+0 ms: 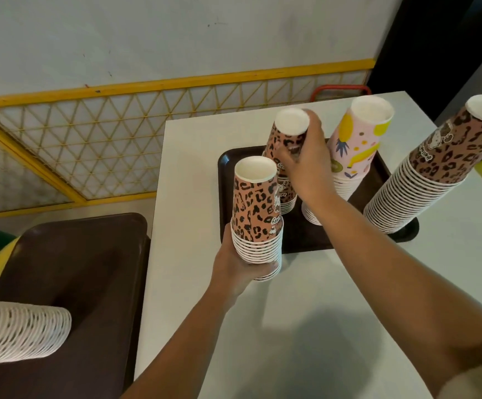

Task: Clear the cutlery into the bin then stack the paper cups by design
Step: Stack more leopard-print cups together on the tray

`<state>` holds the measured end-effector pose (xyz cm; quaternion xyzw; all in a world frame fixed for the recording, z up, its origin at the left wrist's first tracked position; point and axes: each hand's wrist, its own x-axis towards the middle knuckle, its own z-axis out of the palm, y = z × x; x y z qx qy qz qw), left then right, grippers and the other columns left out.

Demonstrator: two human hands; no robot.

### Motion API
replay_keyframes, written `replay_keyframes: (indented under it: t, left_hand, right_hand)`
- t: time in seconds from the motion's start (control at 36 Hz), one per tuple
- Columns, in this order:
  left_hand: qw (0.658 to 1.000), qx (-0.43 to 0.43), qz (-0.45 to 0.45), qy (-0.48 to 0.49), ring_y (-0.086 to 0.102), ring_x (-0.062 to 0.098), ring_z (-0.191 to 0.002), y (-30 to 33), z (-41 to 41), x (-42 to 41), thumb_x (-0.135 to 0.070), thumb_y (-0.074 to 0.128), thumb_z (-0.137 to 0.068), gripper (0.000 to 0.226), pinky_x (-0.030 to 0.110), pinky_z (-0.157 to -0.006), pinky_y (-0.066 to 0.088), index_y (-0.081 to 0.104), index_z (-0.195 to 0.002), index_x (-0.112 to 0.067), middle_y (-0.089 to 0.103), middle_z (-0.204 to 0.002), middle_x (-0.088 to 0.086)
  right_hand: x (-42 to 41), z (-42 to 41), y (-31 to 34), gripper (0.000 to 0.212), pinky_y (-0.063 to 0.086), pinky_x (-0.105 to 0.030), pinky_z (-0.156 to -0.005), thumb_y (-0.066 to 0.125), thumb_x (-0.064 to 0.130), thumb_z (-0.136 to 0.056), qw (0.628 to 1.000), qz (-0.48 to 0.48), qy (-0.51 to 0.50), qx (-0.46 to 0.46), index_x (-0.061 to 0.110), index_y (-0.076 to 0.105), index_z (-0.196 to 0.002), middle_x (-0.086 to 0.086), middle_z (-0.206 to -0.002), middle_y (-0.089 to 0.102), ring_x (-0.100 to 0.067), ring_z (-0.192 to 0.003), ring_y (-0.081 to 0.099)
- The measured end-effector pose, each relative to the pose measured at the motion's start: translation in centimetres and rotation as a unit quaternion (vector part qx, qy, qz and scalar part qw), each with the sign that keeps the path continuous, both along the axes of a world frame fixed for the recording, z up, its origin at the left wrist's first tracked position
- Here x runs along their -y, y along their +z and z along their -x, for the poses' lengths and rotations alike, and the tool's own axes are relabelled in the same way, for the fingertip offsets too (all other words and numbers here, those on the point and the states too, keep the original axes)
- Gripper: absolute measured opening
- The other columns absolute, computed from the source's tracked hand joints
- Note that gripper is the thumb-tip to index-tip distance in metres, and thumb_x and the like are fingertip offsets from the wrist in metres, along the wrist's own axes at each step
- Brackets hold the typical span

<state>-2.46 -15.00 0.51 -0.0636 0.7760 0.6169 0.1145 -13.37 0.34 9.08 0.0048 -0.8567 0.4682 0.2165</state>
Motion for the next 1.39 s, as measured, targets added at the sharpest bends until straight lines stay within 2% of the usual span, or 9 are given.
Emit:
replay_keyframes:
  t: [0.11, 0.25, 0.36, 0.5, 0.67, 0.89, 1.0, 1.17, 1.39]
  left_hand:
    - [1.0, 0.006, -0.01, -0.002, 0.059, 0.014, -0.116, 0.0, 0.3, 0.0, -0.036, 0.088, -0.038, 0.108, 0.049, -0.094, 0.051, 0.041, -0.135, -0.035, 0.063, -0.123, -0.011]
    - [1.0, 0.007, -0.018, -0.006, 0.059, 0.013, -0.115, 0.1, 0.7, -0.3, -0.037, 0.088, -0.037, 0.109, 0.049, -0.094, 0.052, 0.041, -0.135, -0.034, 0.063, -0.122, -0.011]
    - [1.0, -0.008, -0.009, -0.013, 0.058, 0.01, -0.117, 0.1, 0.9, -0.5, -0.037, 0.089, -0.039, 0.11, 0.047, -0.098, 0.049, 0.039, -0.137, -0.035, 0.062, -0.125, -0.013]
    - [1.0, -0.008, -0.011, -0.014, 0.058, 0.006, -0.115, 0.1, 0.8, -0.9, -0.035, 0.089, -0.038, 0.108, 0.045, -0.097, 0.05, 0.041, -0.135, -0.036, 0.062, -0.123, -0.016]
    - [1.0, -0.001, -0.013, -0.022, 0.06, 0.008, -0.113, 0.1, 0.7, -1.2, -0.035, 0.091, -0.038, 0.106, 0.046, -0.096, 0.051, 0.043, -0.134, -0.033, 0.064, -0.121, -0.013]
    - [0.999, -0.012, -0.022, -0.028, 0.061, 0.002, -0.109, 0.5, 0.4, -1.2, -0.036, 0.089, -0.035, 0.106, 0.037, -0.095, 0.052, 0.046, -0.132, -0.03, 0.066, -0.117, -0.014]
    - [0.999, -0.019, -0.019, -0.032, 0.059, -0.003, -0.108, 0.8, 0.4, -1.2, -0.039, 0.088, -0.035, 0.107, 0.026, -0.09, 0.051, 0.044, -0.132, -0.033, 0.064, -0.119, -0.017]
    - [0.999, -0.01, -0.015, -0.033, 0.062, 0.005, -0.109, 0.9, 0.2, -1.2, -0.038, 0.088, -0.037, 0.107, 0.043, -0.096, 0.051, 0.043, -0.133, -0.035, 0.065, -0.118, -0.016]
    - [0.999, 0.003, -0.013, -0.034, 0.061, 0.011, -0.111, 0.8, 0.1, -1.5, -0.04, 0.089, -0.034, 0.105, 0.047, -0.096, 0.05, 0.044, -0.129, -0.037, 0.065, -0.118, -0.012]
  right_hand:
    - [-0.3, 0.1, -2.1, 0.063, 0.037, -0.038, -0.107, 0.063, 0.013, -0.085, 0.999, -0.009, 0.006, 0.037, 0.005, 0.03, -0.138, -0.013, -0.134, 0.045, -0.023, -0.125, 0.043]
    - [-0.4, -0.9, -1.7, 0.074, 0.023, -0.032, -0.114, 0.057, 0.026, -0.091, 0.998, -0.002, 0.003, 0.065, 0.011, 0.012, -0.148, -0.009, -0.151, 0.029, -0.02, -0.14, 0.026]
    - [-0.2, -3.2, 0.5, 0.061, 0.038, -0.028, -0.106, 0.045, 0.04, -0.093, 0.996, 0.059, 0.073, 0.009, 0.011, 0.026, -0.144, -0.004, -0.147, 0.038, -0.011, -0.132, 0.039]
    - [-0.2, -5.3, 1.7, 0.065, 0.046, -0.021, -0.093, 0.046, 0.06, -0.08, 0.987, 0.036, 0.149, 0.049, 0.023, 0.042, -0.134, 0.011, -0.126, 0.054, 0.005, -0.114, 0.051]
    - [-0.2, -6.3, 2.6, 0.047, 0.043, -0.007, -0.083, 0.068, 0.044, -0.076, 0.982, 0.016, 0.174, 0.071, 0.031, 0.049, -0.117, 0.025, -0.104, 0.055, 0.012, -0.098, 0.053]
    - [-0.3, -6.7, 3.7, 0.058, 0.039, -0.002, -0.077, 0.075, 0.037, -0.071, 0.977, -0.031, 0.193, 0.081, 0.025, 0.05, -0.122, 0.028, -0.099, 0.047, 0.016, -0.092, 0.048]
    - [-0.3, -6.9, 3.8, 0.056, 0.042, -0.006, -0.08, 0.074, 0.032, -0.073, 0.979, -0.021, 0.186, 0.077, 0.023, 0.051, -0.123, 0.02, -0.105, 0.052, 0.005, -0.096, 0.051]
    - [-0.5, -6.9, 4.4, 0.056, 0.045, -0.014, -0.086, 0.074, 0.03, -0.074, 0.986, -0.005, 0.157, 0.052, 0.02, 0.05, -0.124, 0.007, -0.114, 0.06, -0.002, -0.104, 0.053]
    - [-0.9, -6.6, 5.8, 0.051, 0.047, -0.012, -0.083, 0.071, 0.03, -0.076, 0.989, 0.033, 0.136, 0.037, 0.022, 0.05, -0.122, 0.019, -0.102, 0.056, 0.005, -0.096, 0.055]
